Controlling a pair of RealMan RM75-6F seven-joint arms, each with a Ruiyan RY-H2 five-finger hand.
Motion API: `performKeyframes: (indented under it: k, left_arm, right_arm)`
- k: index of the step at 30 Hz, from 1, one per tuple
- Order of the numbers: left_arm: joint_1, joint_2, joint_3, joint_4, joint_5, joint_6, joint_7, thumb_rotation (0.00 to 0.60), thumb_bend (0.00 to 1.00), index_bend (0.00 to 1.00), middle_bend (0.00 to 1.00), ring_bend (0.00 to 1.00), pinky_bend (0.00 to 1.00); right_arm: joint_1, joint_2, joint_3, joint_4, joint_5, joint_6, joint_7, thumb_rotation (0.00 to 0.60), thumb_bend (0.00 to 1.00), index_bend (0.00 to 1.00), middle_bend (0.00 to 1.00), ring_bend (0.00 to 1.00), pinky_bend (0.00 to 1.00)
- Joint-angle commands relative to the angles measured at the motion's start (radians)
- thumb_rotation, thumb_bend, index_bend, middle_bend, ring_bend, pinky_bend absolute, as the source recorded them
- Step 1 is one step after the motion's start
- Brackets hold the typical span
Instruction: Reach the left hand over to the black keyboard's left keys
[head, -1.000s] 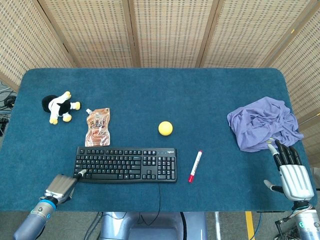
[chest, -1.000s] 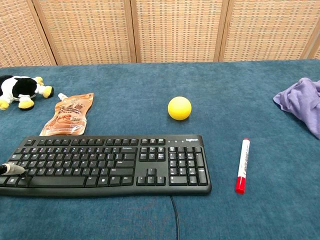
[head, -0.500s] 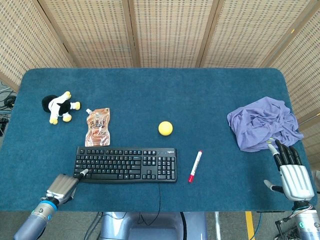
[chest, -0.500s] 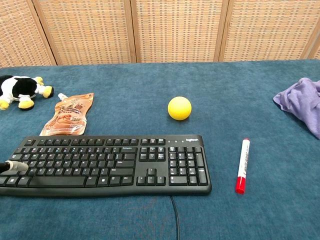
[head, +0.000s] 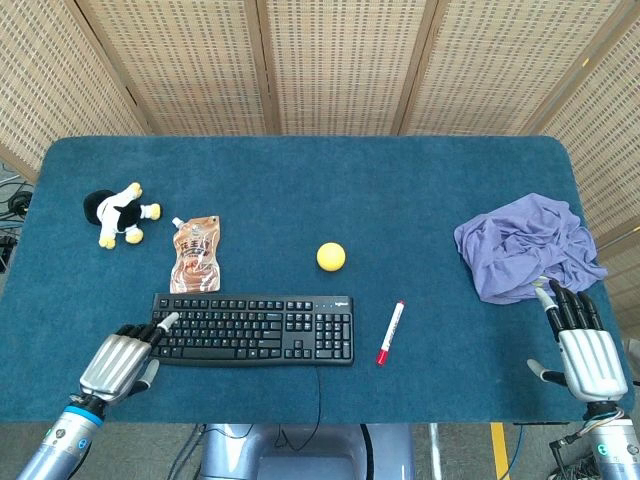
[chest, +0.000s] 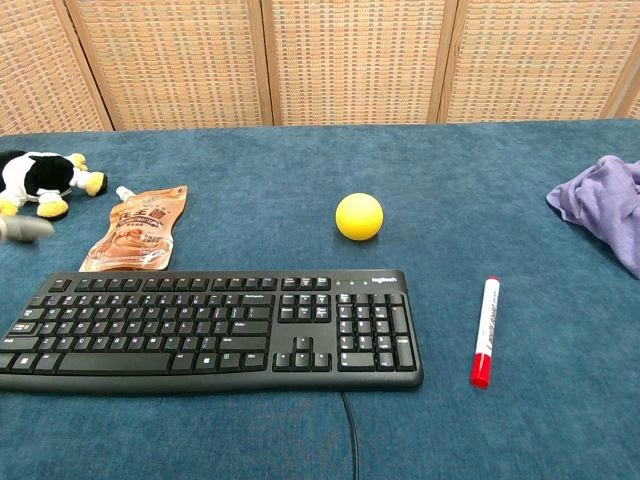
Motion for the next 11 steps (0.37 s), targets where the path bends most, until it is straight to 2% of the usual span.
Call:
performKeyframes:
  k: [1,5,7,11]
  left_arm:
    - [0.118,-0.114,-0.022,0.235,0.194,0.218,-0.184,0.6,0.17,0.0,0.0,0.0,0.01]
    - [0.162,-0.21,-0.069,0.427,0.222,0.318,-0.196,0.6,0.05,0.0,0.0,0.0,0.0]
    - [0.181,-0.265,-0.094,0.52,0.221,0.35,-0.198,0.6,0.04,0.0,0.0,0.0,0.0]
    - [0.196,-0.295,-0.105,0.592,0.223,0.36,-0.255,0.6,0.04,0.0,0.0,0.0,0.0]
  right_arm:
    - [0.002,-0.004,0.0,0.002,0.002,-0.004,-0.006,0.6,0.0,0.0,0.0,0.0,0.0]
    - [0.004,-0.01,-0.001,0.002,0.006,-0.012,-0.021,0.6,0.0,0.0,0.0,0.0,0.0]
    - [0.006,-0.014,-0.001,0.0,0.009,-0.015,-0.032,0.6,0.0,0.0,0.0,0.0,0.0]
    - [0.007,-0.019,0.0,0.0,0.012,-0.017,-0.044,0.6,0.0,0.0,0.0,0.0,0.0]
